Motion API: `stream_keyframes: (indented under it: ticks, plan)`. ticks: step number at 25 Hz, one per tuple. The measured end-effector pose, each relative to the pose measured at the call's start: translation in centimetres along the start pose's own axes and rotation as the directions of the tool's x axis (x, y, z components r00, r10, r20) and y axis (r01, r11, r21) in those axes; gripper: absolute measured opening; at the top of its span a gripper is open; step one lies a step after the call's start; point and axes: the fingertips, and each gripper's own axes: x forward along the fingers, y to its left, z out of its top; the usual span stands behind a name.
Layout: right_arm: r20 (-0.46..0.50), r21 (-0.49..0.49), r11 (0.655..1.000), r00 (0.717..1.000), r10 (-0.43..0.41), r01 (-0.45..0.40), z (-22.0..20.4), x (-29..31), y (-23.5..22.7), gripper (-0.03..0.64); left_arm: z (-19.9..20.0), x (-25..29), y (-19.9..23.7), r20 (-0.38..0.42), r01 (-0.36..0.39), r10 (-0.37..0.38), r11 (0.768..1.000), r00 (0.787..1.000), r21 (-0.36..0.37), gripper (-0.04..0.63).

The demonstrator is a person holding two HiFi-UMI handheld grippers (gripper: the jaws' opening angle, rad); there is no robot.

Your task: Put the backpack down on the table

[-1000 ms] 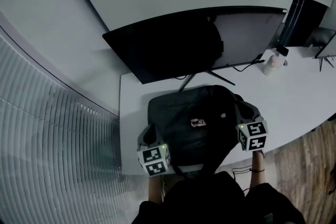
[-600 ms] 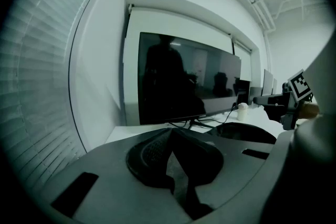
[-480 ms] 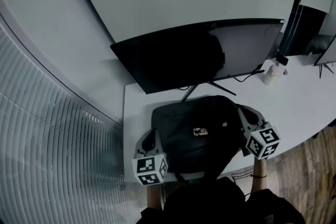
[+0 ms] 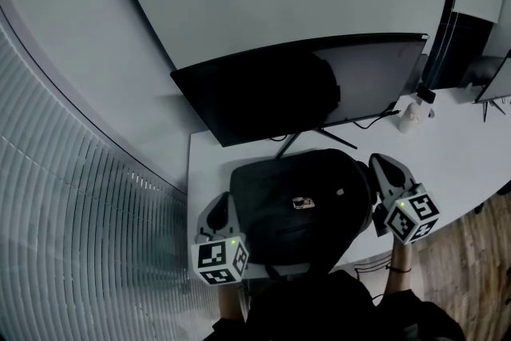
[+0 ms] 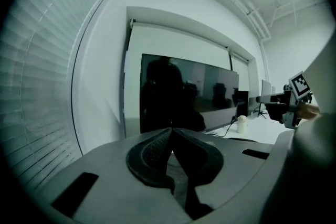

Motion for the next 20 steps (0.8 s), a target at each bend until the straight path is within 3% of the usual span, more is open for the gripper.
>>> stream_keyframes:
  ticks: [9, 20]
  plan:
    - [0.012, -0.033, 0.999, 1.000, -0.021, 0.022, 1.1, -0.6, -0.4, 0.014, 2.0, -1.1, 0.7, 0.052, -0.008, 0.008, 1.000, 0.999, 0.001, 0.017]
    - [0.010, -0.023, 1.000, 1.000, -0.014, 0.014, 0.5, -0.8, -0.2, 0.014, 2.1, -1.4, 1.2, 0.055, -0.022, 0.021, 1.000, 0.998, 0.019, 0.017]
